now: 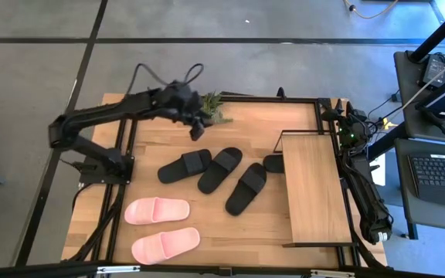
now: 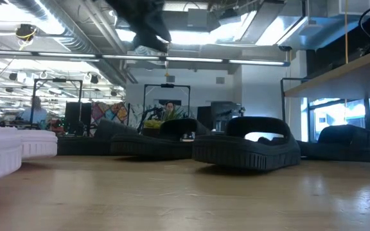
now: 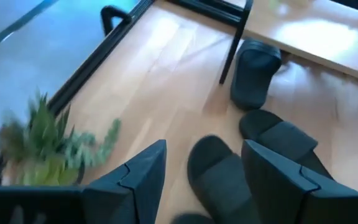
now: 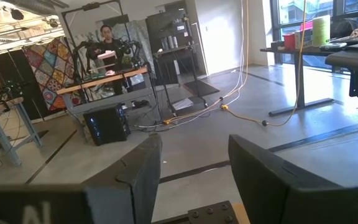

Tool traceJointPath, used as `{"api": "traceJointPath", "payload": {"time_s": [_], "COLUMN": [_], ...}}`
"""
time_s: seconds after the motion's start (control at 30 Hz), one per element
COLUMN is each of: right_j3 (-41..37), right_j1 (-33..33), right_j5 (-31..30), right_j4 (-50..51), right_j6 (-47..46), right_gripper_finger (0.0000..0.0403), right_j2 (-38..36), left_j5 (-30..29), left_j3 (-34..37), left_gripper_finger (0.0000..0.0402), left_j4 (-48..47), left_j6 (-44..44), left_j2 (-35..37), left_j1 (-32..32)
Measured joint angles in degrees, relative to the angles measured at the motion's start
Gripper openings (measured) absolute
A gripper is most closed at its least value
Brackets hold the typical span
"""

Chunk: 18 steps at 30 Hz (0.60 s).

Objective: Pick and place slides into the shelf
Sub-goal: Put the black slides under the shelf

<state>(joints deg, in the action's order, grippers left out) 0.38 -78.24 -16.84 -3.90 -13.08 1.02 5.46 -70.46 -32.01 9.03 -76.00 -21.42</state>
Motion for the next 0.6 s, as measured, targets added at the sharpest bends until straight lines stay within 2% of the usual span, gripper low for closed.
{"api": "traceJointPath", "payload": {"time_s": [0.17,0.33,0.43,0.6], "right_j3": [0.00,0.00,0.00,0.00], "right_j1": [0.00,0.00,0.00,0.00], "right_j5": [0.00,0.01,0.02,0.02], "right_j4": [0.00,0.00,0.02,0.04], "right_j6": [-0.15,-0.15,-0.15,-0.17], "right_gripper_finger": [0.0188,0.0188,0.0188,0.0188], "right_j2": [0.00,0.00,0.00,0.00], "left_j5": [-4.92,-6.00,-7.06,-13.14], "left_j3": [8.23,16.78,21.52,28.94], "left_gripper_finger": [0.0199,0.0199,0.0199,0.0199], "left_j4": [0.31,3.58,4.90,7.96], "left_j6": [8.22,16.21,11.93,6.38], "left_j2": [8.11,12.17,12.43,12.41], "left_j1": [2.30,4.71,6.54,10.07]}}
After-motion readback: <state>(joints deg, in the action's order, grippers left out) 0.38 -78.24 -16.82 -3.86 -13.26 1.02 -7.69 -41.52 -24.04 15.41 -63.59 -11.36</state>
